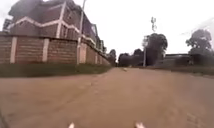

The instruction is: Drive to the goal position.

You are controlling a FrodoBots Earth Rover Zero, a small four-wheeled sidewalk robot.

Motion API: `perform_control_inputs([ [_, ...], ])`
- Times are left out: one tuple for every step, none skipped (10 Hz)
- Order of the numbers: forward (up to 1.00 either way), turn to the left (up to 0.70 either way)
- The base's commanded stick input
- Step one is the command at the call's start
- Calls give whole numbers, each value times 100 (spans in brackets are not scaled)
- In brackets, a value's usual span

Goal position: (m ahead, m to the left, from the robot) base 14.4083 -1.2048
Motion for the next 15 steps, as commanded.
perform_control_inputs([
  [70,-35],
  [70,-35],
  [70,-35],
  [70,0],
  [70,0],
  [70,0],
  [70,0],
  [70,0],
  [70,0],
  [70,0],
  [70,0],
  [70,0],
  [70,0],
  [70,0],
  [70,0],
])
